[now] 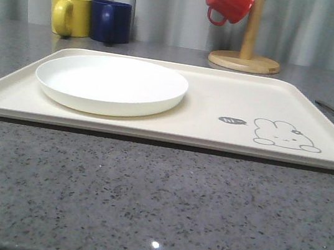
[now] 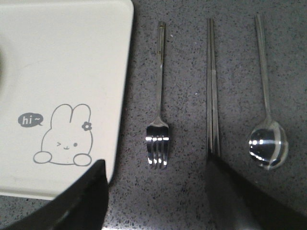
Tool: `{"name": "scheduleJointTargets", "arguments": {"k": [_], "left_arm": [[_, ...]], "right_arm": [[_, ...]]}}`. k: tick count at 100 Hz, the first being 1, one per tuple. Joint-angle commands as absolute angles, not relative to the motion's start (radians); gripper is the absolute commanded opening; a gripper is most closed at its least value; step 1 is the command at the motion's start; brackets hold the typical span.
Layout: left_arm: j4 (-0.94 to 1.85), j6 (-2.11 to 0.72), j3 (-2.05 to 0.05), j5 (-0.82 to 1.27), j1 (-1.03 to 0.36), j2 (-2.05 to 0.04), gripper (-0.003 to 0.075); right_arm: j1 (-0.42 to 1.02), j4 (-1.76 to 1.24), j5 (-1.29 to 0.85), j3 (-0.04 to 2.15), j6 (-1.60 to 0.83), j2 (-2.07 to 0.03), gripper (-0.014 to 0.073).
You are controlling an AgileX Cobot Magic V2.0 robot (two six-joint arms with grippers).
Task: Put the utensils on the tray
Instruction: 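Move the right gripper down over the fork and grasp it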
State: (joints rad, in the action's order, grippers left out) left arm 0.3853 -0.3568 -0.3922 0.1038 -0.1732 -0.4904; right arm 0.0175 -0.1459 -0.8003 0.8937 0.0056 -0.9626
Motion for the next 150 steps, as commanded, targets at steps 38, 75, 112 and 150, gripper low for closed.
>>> {"name": "scheduleJointTargets", "arguments": {"k": [38, 75, 112, 150], "left_arm": [[0.388, -0.349, -0.421, 0.021, -0.173, -0.492, -0.0018], [0.388, -0.349, -0.421, 0.021, -0.173, -0.492, -0.0018], [0.388, -0.349, -0.421, 0.021, -0.173, -0.492, -0.0018], [0.388, -0.349, -0.421, 0.021, -0.173, -0.492, -0.0018]], "right_arm": [[0.048, -0.163, -0.719, 1.126, -0.058, -1.296, 0.0455], [0.061, -0.145, -0.683, 1.187, -0.058, -1.5, 0.0455], [0.061, -0.105, -0.679, 1.187, -0.058, -1.572, 0.0455], [0.061, -0.106, -0.703, 1.187, -0.058, -1.618, 0.037]]}}
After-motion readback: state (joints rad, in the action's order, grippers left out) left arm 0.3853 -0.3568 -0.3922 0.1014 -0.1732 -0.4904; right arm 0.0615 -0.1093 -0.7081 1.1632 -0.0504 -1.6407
